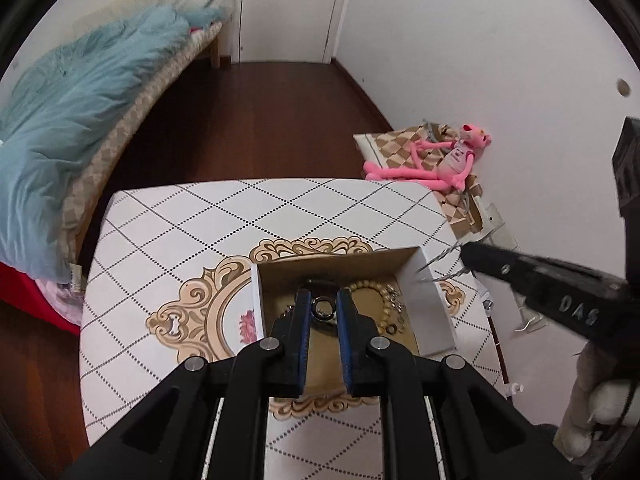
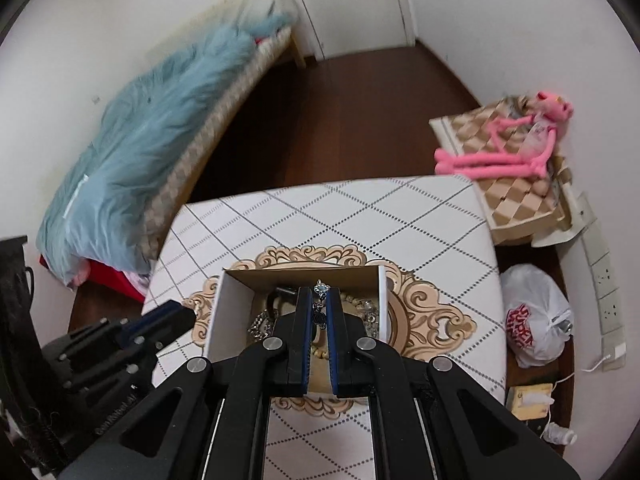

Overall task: Organize jewelry
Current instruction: 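Lower the ring and charm into the box and open both tools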

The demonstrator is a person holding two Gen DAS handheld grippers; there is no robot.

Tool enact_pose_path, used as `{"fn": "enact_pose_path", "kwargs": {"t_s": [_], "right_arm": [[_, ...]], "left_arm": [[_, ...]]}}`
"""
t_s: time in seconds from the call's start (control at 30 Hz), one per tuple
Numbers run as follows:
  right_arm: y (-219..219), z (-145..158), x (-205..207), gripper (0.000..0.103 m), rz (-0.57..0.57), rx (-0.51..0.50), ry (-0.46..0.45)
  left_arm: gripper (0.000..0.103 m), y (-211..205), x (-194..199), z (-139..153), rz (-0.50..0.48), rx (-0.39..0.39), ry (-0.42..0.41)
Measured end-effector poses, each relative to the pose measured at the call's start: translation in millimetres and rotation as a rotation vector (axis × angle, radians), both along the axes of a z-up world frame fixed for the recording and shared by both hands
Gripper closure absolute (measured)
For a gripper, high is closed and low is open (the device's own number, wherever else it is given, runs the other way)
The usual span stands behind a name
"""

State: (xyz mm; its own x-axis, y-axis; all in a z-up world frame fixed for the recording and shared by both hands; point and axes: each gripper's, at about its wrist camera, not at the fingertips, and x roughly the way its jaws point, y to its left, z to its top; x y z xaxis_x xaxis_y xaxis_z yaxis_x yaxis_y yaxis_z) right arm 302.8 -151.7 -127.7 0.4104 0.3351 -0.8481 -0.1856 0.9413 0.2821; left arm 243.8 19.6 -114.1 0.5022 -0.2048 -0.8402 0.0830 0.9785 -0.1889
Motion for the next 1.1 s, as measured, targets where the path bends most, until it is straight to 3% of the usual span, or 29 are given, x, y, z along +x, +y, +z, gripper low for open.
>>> {"fn": "enact_pose_path", "kwargs": {"t_s": [0.17,0.4,0.43,0.5,0.53,0.73,0.77,0.8,0.83,0.9,1.1], "right_arm": [[17,-20,27,0.096,0.053,-0.058,0.066],[22,-41,49,0.095,0.077,-0.067,0.173],[22,-43,50,0.095,0.077,-0.078,0.181],[22,-47,52,0.094,0.082,-0.090,0.202],[21,-47,52,0.092,0.078,-0.097,0.205],[10,-38,49,0.064,0.047,-0.108,0.180],[7,-35,47,0.058,0.039,-0.121,0.168],[6,-33,45,0.046,0.031,-0.133,0.157],[5,-31,41,0.038,0.024,-0.156,0.144],[3,-30,33,0.011,0.003,-0.209,0.123],[-2,-50,3,0.000,-0.048,-0.307,0.139]], "left_arm": [[0.093,5,27,-19,0.000,-0.025,0.089],[0.088,14,45,-29,0.065,-0.057,0.184],[0.083,15,46,-28,0.079,-0.043,0.187],[0.041,16,48,-27,0.094,-0.020,0.180],[0.033,18,47,-24,0.109,-0.003,0.166],[0.028,25,44,-16,0.143,0.069,0.140],[0.022,26,42,-15,0.151,0.091,0.135],[0.011,27,40,-14,0.158,0.112,0.130],[0.008,27,37,-14,0.163,0.126,0.125],[0.005,28,31,-14,0.175,0.161,0.114],[0.000,25,9,-26,0.192,0.243,0.110]]}}
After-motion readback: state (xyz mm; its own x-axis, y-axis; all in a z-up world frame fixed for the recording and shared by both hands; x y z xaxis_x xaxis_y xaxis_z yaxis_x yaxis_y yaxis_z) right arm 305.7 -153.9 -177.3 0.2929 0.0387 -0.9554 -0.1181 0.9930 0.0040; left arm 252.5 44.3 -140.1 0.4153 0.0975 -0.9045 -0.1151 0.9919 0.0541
